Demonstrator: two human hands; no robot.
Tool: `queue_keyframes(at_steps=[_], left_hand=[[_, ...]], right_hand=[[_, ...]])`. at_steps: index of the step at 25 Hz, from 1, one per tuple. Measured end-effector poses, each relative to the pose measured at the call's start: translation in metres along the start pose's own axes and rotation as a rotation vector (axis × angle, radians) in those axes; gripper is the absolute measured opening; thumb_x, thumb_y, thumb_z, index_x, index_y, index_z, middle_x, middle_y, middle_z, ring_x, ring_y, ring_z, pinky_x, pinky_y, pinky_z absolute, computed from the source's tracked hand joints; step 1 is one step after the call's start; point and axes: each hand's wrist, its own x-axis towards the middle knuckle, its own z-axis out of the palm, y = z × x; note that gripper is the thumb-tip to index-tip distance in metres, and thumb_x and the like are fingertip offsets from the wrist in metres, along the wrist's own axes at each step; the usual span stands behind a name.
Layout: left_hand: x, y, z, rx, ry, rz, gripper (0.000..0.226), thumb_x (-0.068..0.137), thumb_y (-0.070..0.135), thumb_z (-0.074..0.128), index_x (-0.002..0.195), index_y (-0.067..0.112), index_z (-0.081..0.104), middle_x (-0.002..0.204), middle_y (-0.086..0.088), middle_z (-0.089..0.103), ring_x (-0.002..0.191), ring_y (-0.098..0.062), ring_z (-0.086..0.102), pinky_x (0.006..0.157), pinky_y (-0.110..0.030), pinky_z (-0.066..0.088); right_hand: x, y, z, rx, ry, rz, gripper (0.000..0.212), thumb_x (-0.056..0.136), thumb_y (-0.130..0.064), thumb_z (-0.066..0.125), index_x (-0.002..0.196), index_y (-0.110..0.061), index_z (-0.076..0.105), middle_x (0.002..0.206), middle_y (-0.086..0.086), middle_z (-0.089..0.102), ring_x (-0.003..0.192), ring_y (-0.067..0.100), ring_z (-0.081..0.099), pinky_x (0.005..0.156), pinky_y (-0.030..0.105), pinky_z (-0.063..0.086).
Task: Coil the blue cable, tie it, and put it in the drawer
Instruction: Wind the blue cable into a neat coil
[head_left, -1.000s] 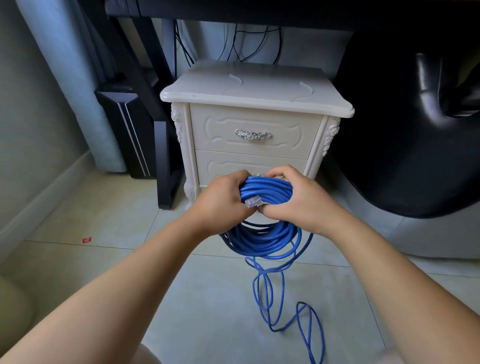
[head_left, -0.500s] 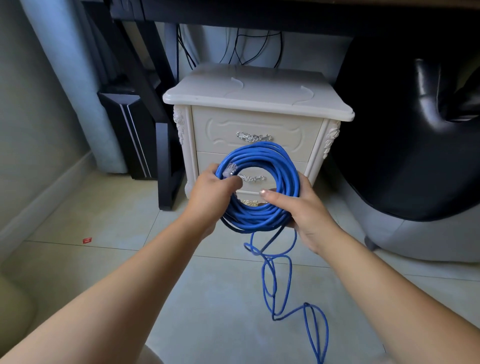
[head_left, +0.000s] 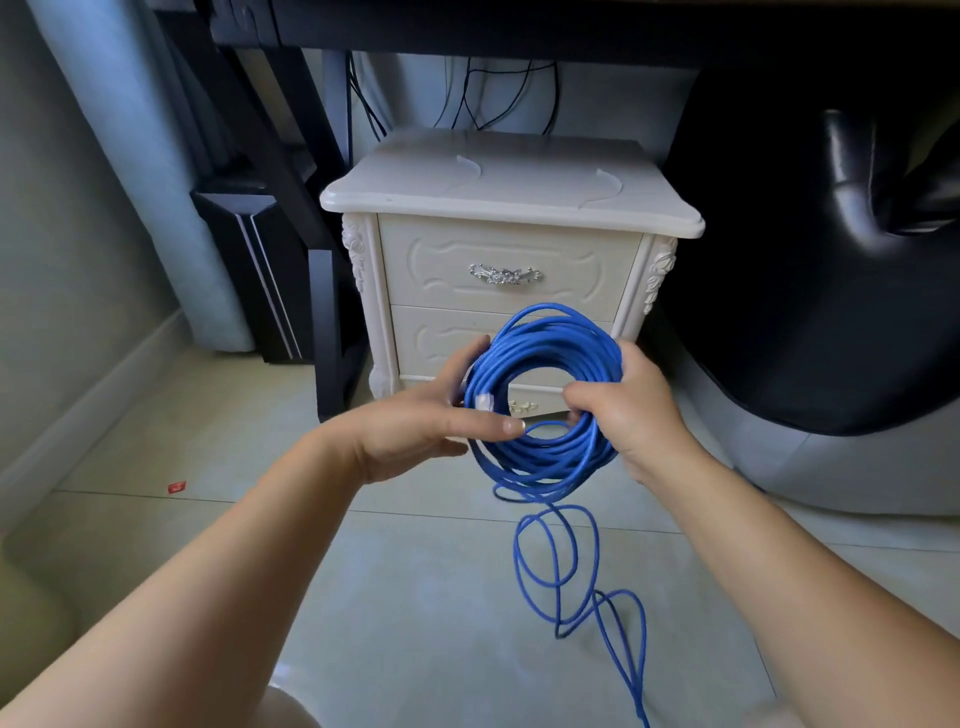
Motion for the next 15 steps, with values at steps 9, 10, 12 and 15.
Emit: queue_keyframes(at_steps=[9,10,12,15], left_hand=[[0.001,0.009,0.023,0.743,0.313,0.271,0.104,0.07,0.009,0.073,0.151,0.044,0.018,0.13,0.011,0.043,0.105,-0.001,0.051,0.077,-0.002,0.039],[0.002,0.009,0.025,0.802,0.319,0.239,0.1,0.07,0.009,0.07,0.15,0.042,0.021,0.124,0.009,0.049,0.1,-0.007,0.055,0.072,-0.006,0.041],[0.006,0.006,0.028,0.878,0.428,0.203,0.076,0.072,0.013,0.067,0.14,0.032,0.04,0.108,0.004,0.062,0.091,-0.015,0.06,0.068,-0.018,0.043],[0.006,0.008,0.029,0.795,0.589,0.234,0.029,0.071,0.012,0.066,0.097,0.018,0.057,0.077,0.006,0.061,0.072,-0.016,0.057,0.056,-0.017,0.039]], right_hand=[[-0.02,-0.01,0.01,-0.69,-0.232,-0.422,0.037,0.073,-0.011,0.064,0.105,-0.026,0.052,0.089,-0.009,0.057,0.082,0.021,0.056,0.071,0.035,0.048],[-0.022,-0.013,0.01,-0.732,-0.232,-0.455,0.038,0.073,-0.01,0.062,0.107,-0.025,0.053,0.091,-0.009,0.057,0.084,0.021,0.055,0.071,0.034,0.046],[-0.025,-0.015,0.011,-0.751,-0.218,-0.479,0.041,0.074,-0.01,0.061,0.11,-0.026,0.052,0.096,-0.01,0.057,0.087,0.02,0.055,0.073,0.034,0.045],[-0.025,-0.018,0.013,-0.585,-0.212,-0.41,0.05,0.073,-0.015,0.065,0.113,-0.036,0.044,0.092,-0.011,0.061,0.082,0.02,0.059,0.072,0.035,0.049]])
